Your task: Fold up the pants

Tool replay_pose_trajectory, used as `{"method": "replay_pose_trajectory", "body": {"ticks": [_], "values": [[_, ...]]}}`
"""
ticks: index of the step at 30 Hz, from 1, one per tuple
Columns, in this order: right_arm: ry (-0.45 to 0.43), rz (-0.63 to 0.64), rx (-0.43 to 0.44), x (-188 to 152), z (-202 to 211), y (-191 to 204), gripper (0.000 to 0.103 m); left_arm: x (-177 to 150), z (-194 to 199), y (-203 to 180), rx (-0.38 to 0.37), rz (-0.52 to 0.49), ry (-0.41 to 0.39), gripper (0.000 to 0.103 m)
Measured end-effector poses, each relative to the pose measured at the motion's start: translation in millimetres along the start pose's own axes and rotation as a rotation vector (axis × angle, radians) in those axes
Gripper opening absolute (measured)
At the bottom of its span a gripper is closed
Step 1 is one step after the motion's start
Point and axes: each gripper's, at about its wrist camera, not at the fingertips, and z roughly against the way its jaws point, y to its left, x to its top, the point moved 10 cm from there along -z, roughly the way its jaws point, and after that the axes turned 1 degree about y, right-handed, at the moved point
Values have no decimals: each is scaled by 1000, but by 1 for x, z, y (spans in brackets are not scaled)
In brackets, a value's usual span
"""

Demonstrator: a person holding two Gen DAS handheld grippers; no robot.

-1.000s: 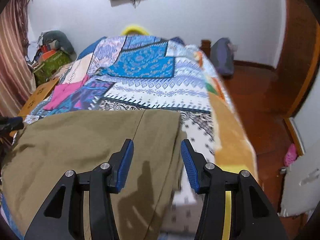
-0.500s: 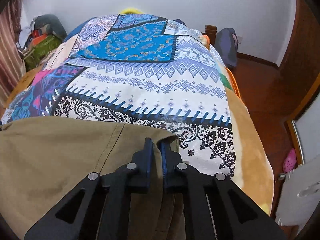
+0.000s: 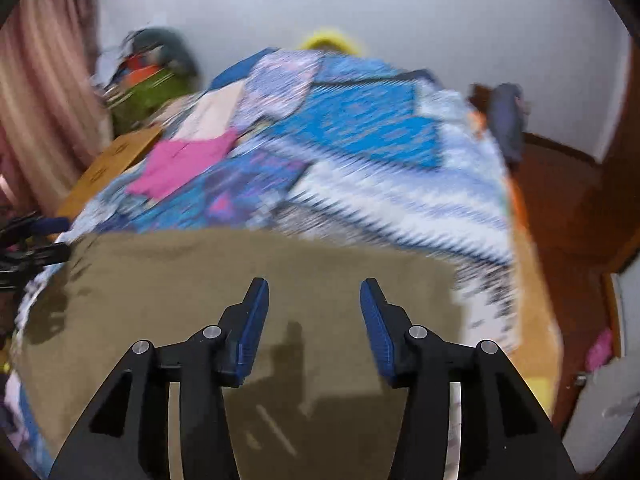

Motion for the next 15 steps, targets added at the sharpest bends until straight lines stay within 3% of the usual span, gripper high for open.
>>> {"method": "replay_pose_trajectory", "body": {"ticks": [3,10,15], "values": [[97,34,8,-27,-24,18,49,-12,-11,2,20,5,17,73],[122,-2,-22,-61,-6,22,50,-28,9,12,16,58,11,75],[122,-3,-61,-72,18,23,50,-40,46,13,27,67,-29,75]]}}
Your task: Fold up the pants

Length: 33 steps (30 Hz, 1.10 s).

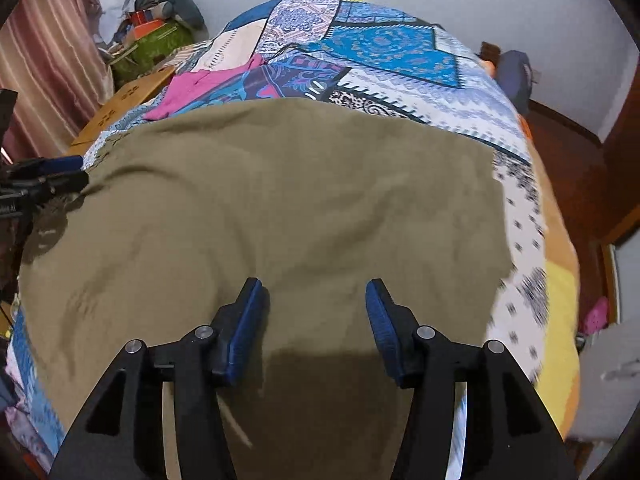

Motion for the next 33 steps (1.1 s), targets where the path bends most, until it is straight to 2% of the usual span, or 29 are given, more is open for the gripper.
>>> {"method": "replay_pose_trajectory", "body": {"ticks": [2,9,13,16,23,26,31,33], "values": [[-25,-4,2,-1,12,4,50,-3,14,0,6,-3,-17,75],[-199,-11,3,21,72,30,53,-6,71,-8,9,-2,-118,76],[-298,39,-38,32,101,48,55,-14,95,-17,-42,26,-156,84],[-349,52,-49,34,109,61,60,-25,99,-26,-85,31,-142,85],[-346,25,-22,24,89,82,60,-66,75,-42,-152,27,-27,85],[-305,30,-7,15,71,91,60,-86,63,-48,-205,57,24,85],[-220,62,-25,-3,37,95,60,-106,45,-47,-239,115,80,85],[-197,64,-33,-11,30,94,60,-112,37,-46,-284,158,111,85]]}}
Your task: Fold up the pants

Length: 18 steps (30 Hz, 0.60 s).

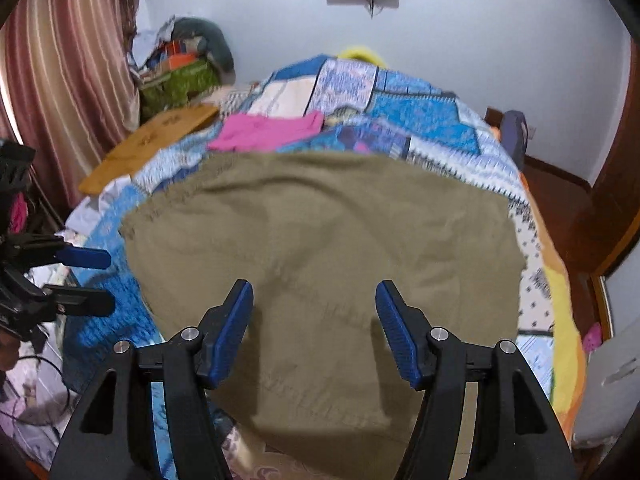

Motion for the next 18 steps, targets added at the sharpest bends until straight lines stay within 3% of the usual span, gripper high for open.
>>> {"method": "replay_pose_trajectory", "body": {"ticks": [4,13,18], "values": [[34,46,-31,-15,-9,1,60,5,-1,2,-69,49,-1,86],[22,-24,49,-24,-11,0,60,36,-21,10,-224,257,-8,101],[18,-27,64,-26,-11,1,60,58,-31,16,-158,276,-41,97]]}}
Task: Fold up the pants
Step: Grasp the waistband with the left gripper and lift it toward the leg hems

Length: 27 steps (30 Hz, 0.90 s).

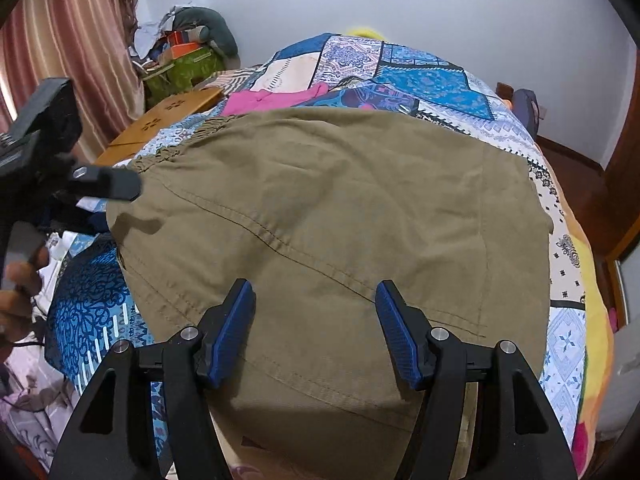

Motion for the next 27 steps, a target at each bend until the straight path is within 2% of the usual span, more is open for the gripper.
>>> {"method": "replay_pose_trajectory", "body": {"ticks": [1,2,3,5,8,11,14,18,21,23,27], "values": [[-3,0,3,0,1,0,60,4,0,1,41,-11,-12,85],[-5,-1,6,-1,1,0,60,7,0,4,88,-29,-21,66],[-6,-4,9,-1,1,0,60,11,1,7,159,-59,-36,58],[-3,-8,13,-1,2,-1,60,12,3,3,214,-95,-58,46],[19,-7,5,0,2,-2,61,11,11,-5,313,-173,-125,42],[49,-5,-10,5,6,-2,61,9,22,-11,378,-251,-176,38],[12,0,-6,17,12,5,61,3,41,-20,451,-354,-234,37],[-10,13,14,37,5,20,61,-2,61,-28,541,-462,-303,37],[33,32,68,40,-13,42,61,-5,79,-26,610,-503,-365,37],[98,49,140,32,-28,63,61,-2,88,-26,638,-505,-394,37],[69,41,167,30,-28,74,61,6,93,-31,616,-496,-396,35]]}}
